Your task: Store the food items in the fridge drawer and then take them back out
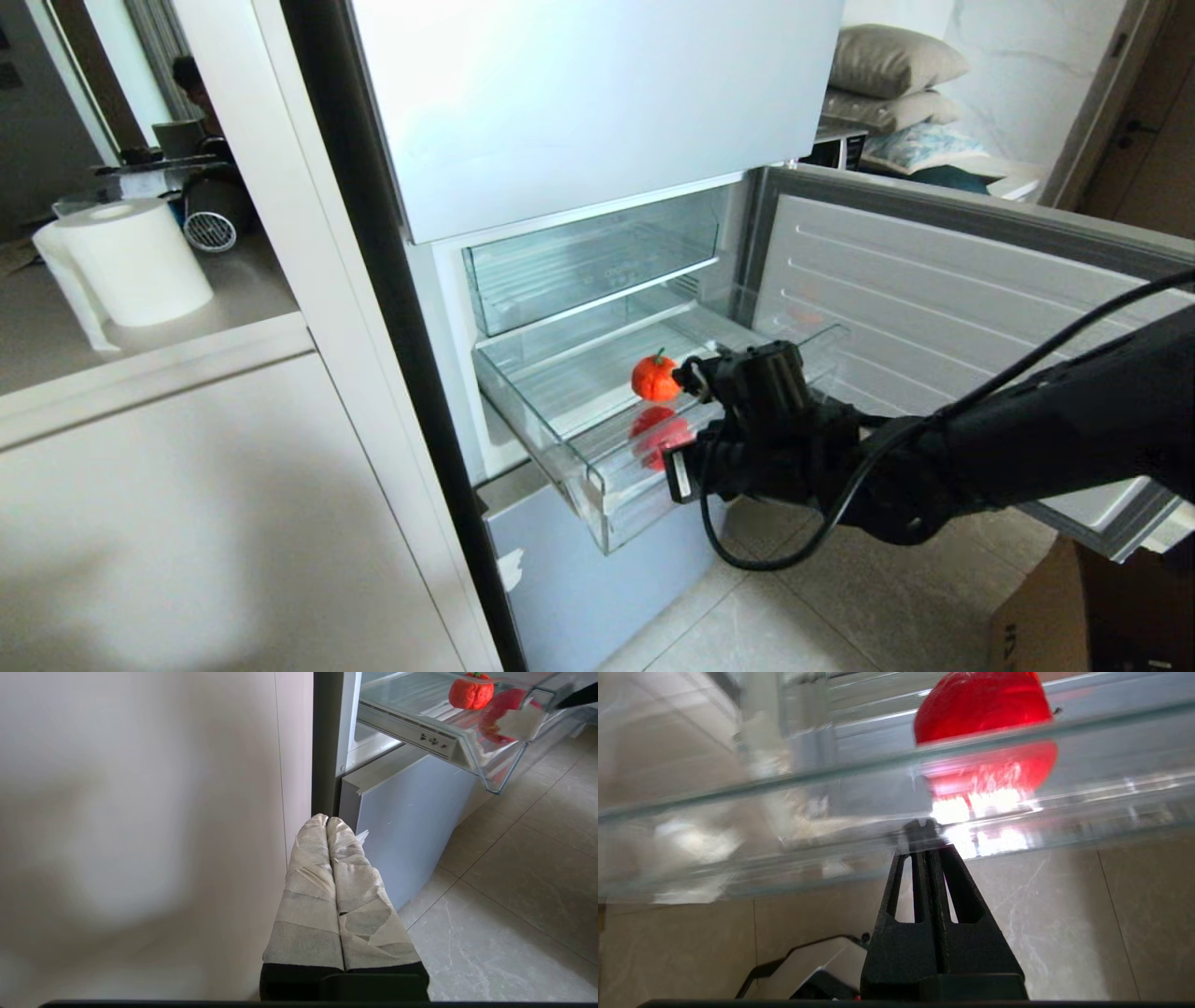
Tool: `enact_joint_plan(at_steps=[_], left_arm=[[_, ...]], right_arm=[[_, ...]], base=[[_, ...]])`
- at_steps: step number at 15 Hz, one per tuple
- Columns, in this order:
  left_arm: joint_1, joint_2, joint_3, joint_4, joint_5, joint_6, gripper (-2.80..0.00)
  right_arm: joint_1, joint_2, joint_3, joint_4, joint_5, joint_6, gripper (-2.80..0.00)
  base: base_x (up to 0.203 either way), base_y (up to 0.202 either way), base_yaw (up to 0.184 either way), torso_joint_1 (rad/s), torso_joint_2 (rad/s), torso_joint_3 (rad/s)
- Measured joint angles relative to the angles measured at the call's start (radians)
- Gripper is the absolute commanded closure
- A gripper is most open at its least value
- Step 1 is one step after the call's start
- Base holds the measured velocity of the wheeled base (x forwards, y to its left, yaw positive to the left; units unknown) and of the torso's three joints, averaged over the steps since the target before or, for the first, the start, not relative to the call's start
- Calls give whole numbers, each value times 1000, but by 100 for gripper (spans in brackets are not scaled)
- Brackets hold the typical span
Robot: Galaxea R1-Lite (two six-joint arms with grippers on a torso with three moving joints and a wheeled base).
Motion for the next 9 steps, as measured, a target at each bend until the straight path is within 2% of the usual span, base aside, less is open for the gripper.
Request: enact_joint_plan(at_steps=[4,9], left_arm=[[0,0,0,0,0,0,0],[0,0,0,0,0,0,0]], right_arm=[[-47,185,-210,-58,-1,-6,0],[-82,467,-548,-285,-8,-10,0]], base=[[0,0,0,0,0,0],[0,0,0,0,0,0]])
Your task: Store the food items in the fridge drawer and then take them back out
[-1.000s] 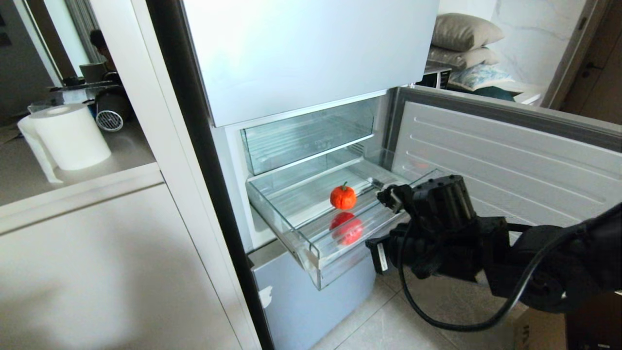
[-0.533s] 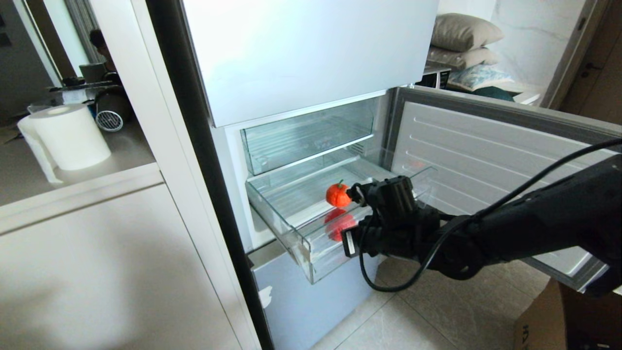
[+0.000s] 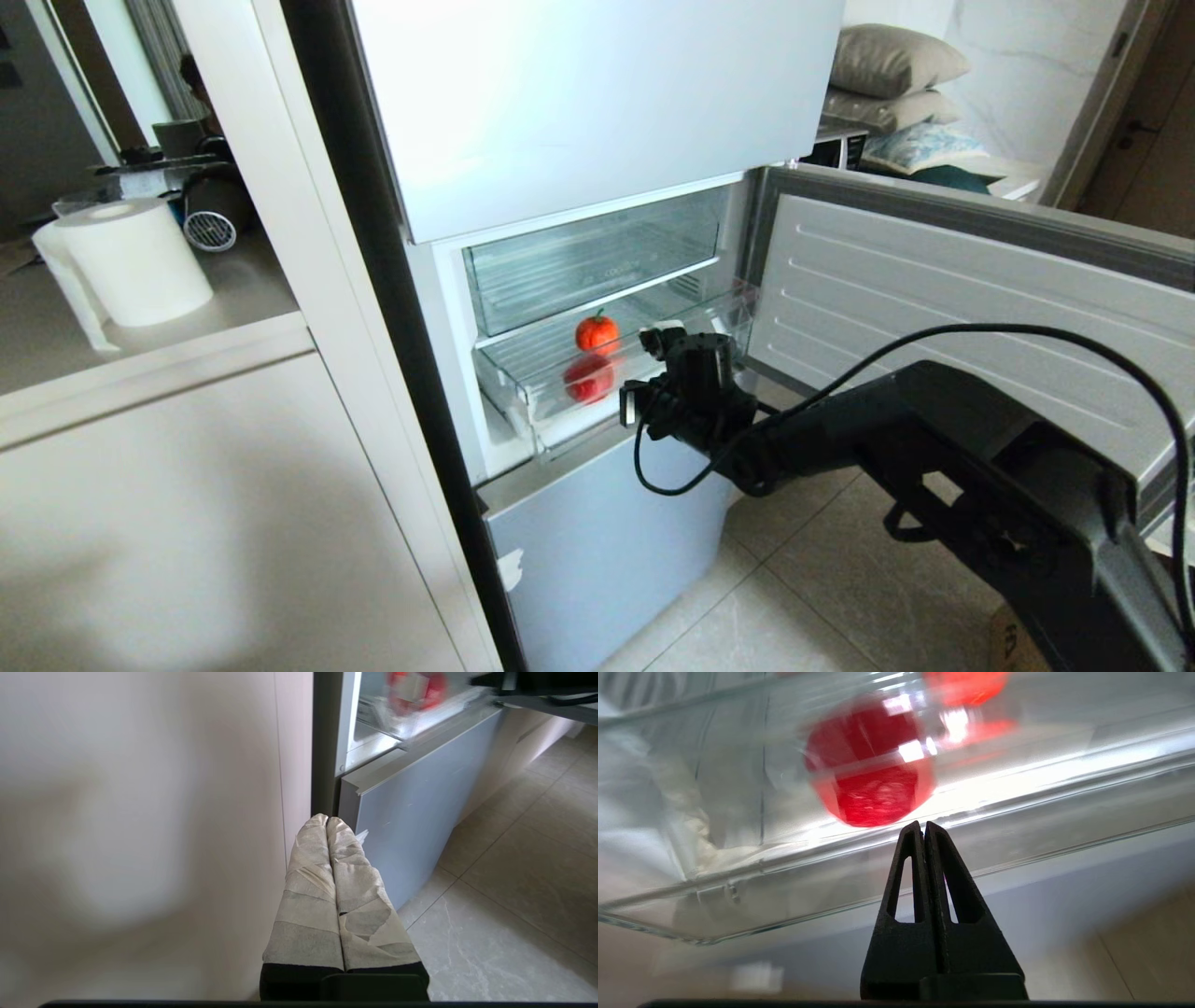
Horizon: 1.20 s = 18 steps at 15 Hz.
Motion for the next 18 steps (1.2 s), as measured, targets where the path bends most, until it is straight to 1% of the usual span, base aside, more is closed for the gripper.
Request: enact_joint_plan(at_steps=[2,4,7,9,12,14,16,18], left_arm=[[0,0,0,0,0,0,0],[1,0,0,0,0,0,0],[0,0,0,0,0,0,0],[0,0,0,0,0,0,0],[1,0,0,0,0,0,0],[0,0,0,0,0,0,0],[0,0,0,0,0,0,0],[0,0,0,0,0,0,0]], right_arm=[[-4,62,-49,-95,-24,4,0],[-3,94,-56,-187,-43,5,0],[0,88,28,-287,-84,5,0],[7,28,176,-326,-86,6,0],[30,-163,461,-366,-87,5,0],[52,-340,659,-378,-87,2,0],[69,-567,860,-384,-94,-11,0],[77,-813,1063,-387,-128,-42,0]], base=[[0,0,0,0,0,0],[0,0,0,0,0,0],[0,0,0,0,0,0],[0,0,0,0,0,0],[0,0,0,0,0,0],[0,0,0,0,0,0],[0,0,0,0,0,0],[0,0,0,0,0,0]])
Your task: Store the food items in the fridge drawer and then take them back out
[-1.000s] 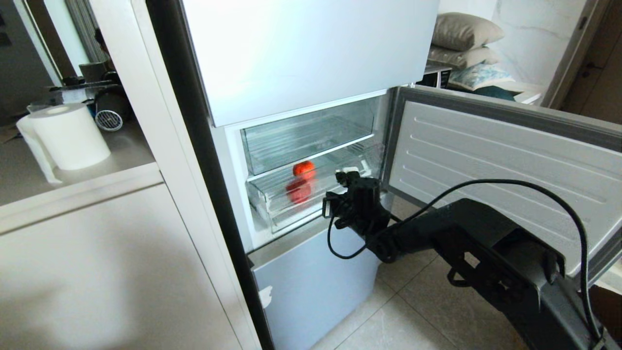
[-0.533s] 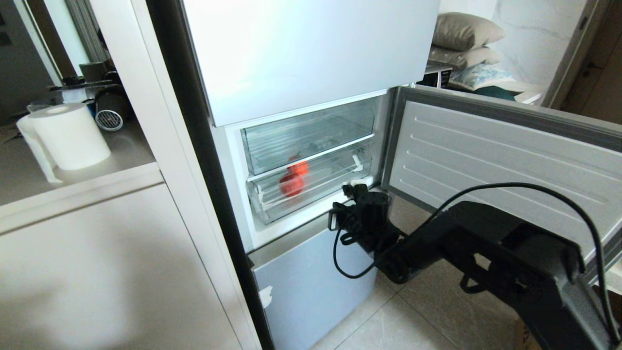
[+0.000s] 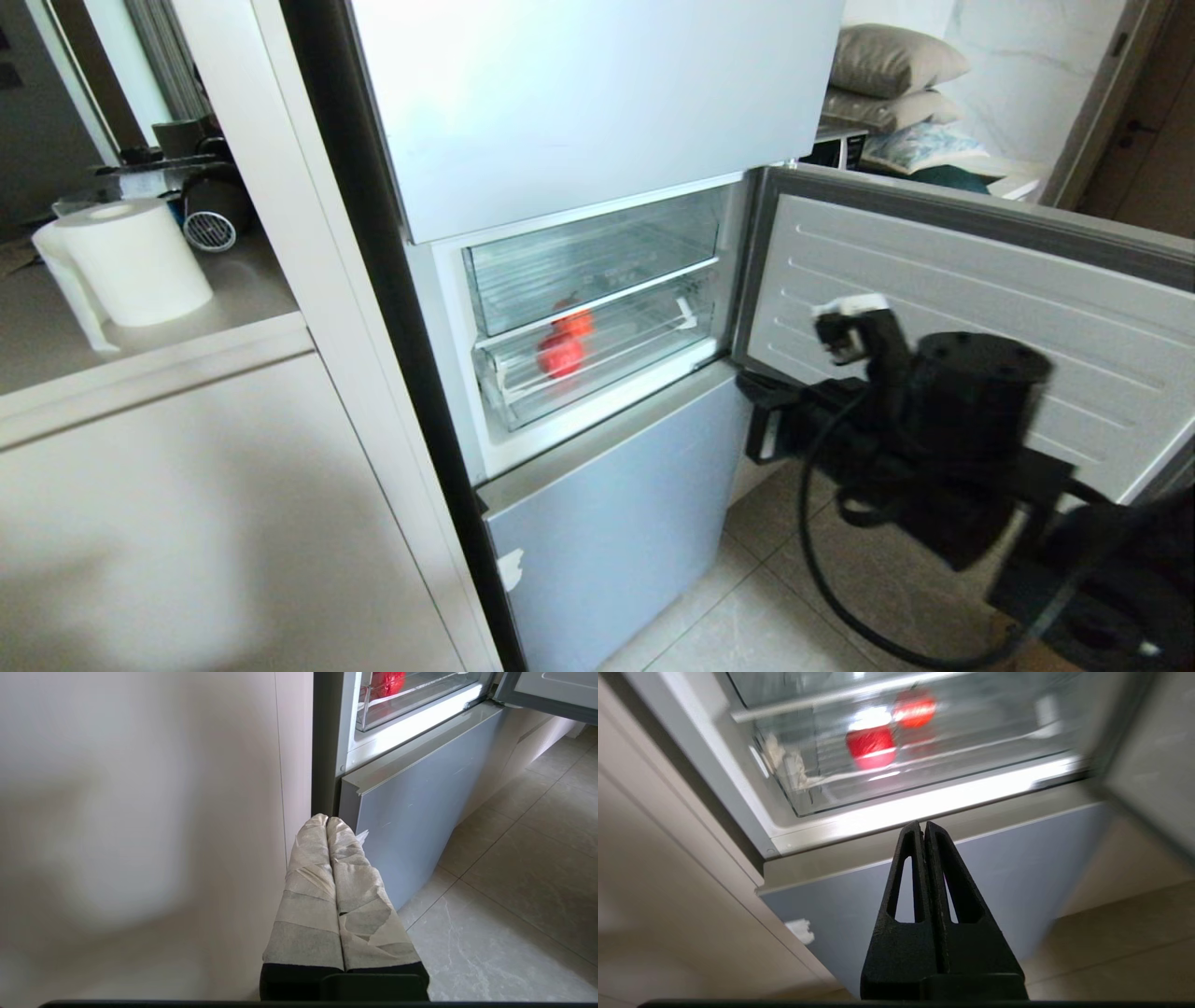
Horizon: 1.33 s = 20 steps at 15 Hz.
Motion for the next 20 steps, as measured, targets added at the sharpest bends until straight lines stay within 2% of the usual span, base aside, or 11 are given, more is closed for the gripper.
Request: enact_joint_plan(at_steps=[3,5,6,8,10,12,15,16,20], left_arm=[[0,0,0,0,0,0,0],[0,0,0,0,0,0,0],[0,0,0,0,0,0,0],[0,0,0,0,0,0,0],[0,0,0,0,0,0,0],[0,0,0,0,0,0,0],[0,0,0,0,0,0,0],[0,0,0,0,0,0,0],[0,0,0,0,0,0,0]], right_arm=[[4,-373,250,15,-127,-64,0],[-12,-598,322,87,-218,-91,0],[-45,-724,338,162,-262,-98,0],[-178,-927,336,343,-311,-105,0],[-361,-1095,317,532,-321,-108,0],[-465,-1251,312,699,-310,-109,0],[-517,-1401,379,914,-274,-88,0],[-522,-1423,413,933,-230,-86,0],[-533,-1459,599,919,28,-105,0]], base=[[0,0,0,0,0,0],[0,0,0,0,0,0],[0,0,0,0,0,0],[0,0,0,0,0,0],[0,0,0,0,0,0],[0,0,0,0,0,0],[0,0,0,0,0,0],[0,0,0,0,0,0],[0,0,0,0,0,0]])
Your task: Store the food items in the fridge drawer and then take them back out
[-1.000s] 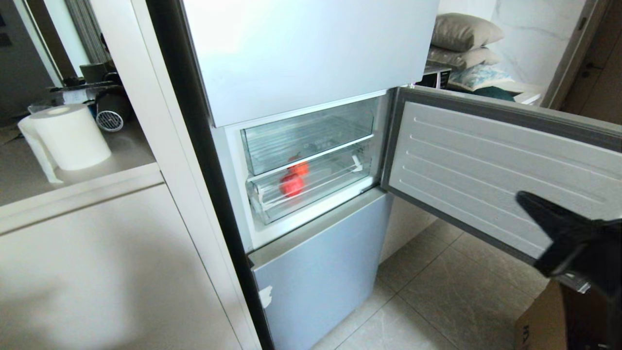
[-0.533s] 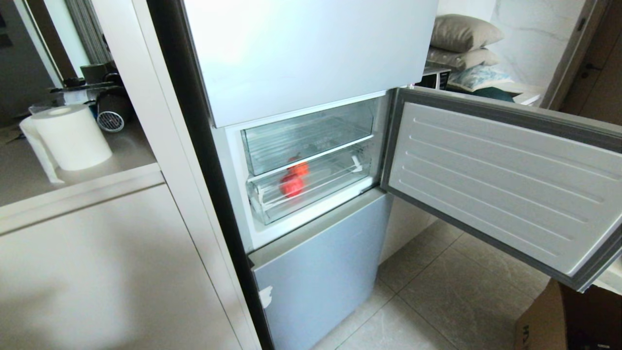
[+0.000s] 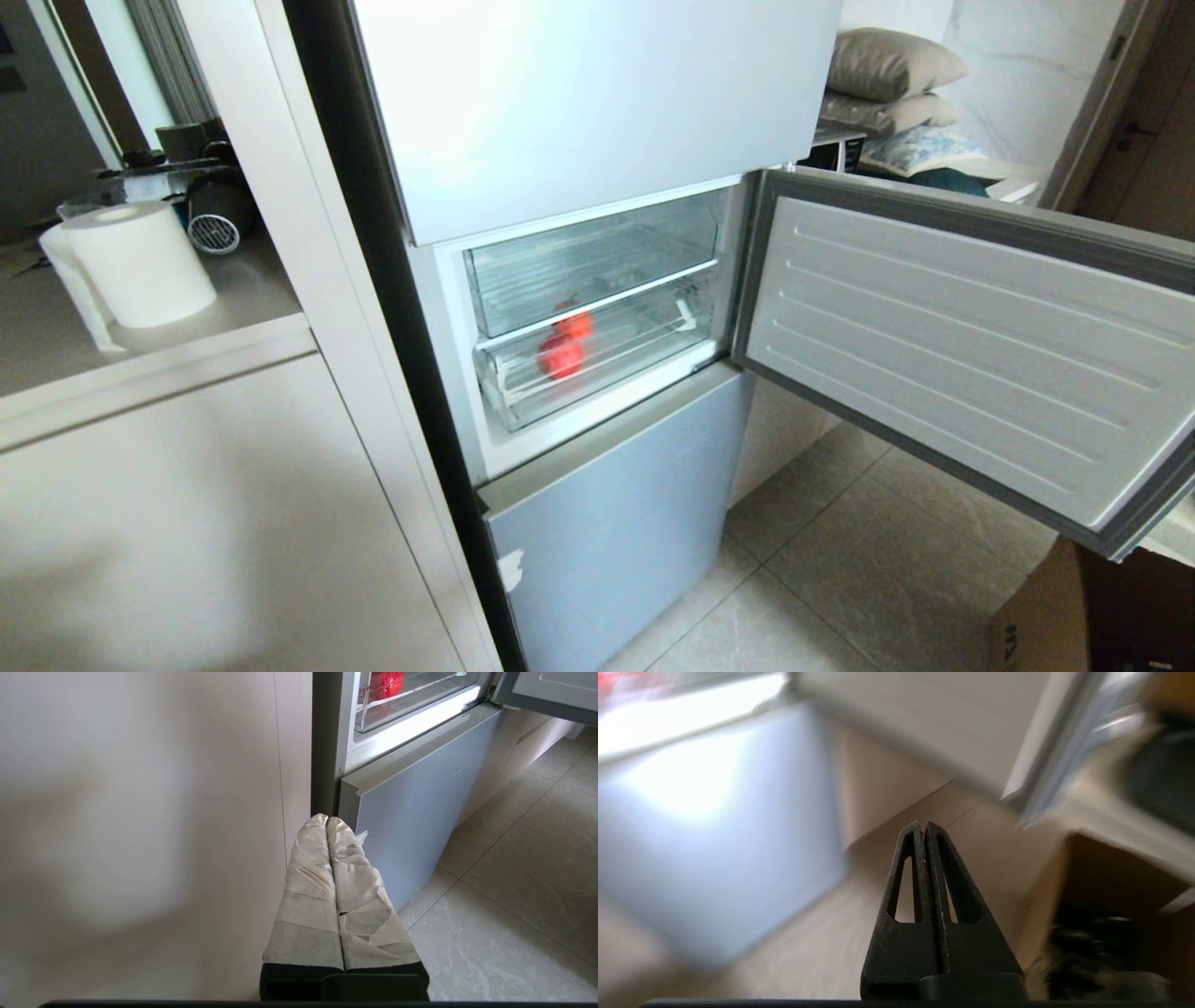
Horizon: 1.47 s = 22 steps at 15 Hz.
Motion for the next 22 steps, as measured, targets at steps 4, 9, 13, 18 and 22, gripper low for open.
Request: enact_joint_plan(at_steps=[4,9,13,18,22], left_arm=[[0,0,0,0,0,0,0],[0,0,0,0,0,0,0],[0,0,0,0,1,0,0],[0,0,0,0,0,0,0],[0,0,0,0,0,0,0]], right_arm=[[-76,-79,46,25,139,-23,0],[-92,-249,49,120,185,7,0],[-94,-237,-93,100,131,213,0],[-226,142,-351,-31,86,679,0],[-692,535,-393,-383,250,836,0]], base=[[0,0,0,0,0,0],[0,0,0,0,0,0],[0,0,0,0,0,0],[0,0,0,0,0,0],[0,0,0,0,0,0]])
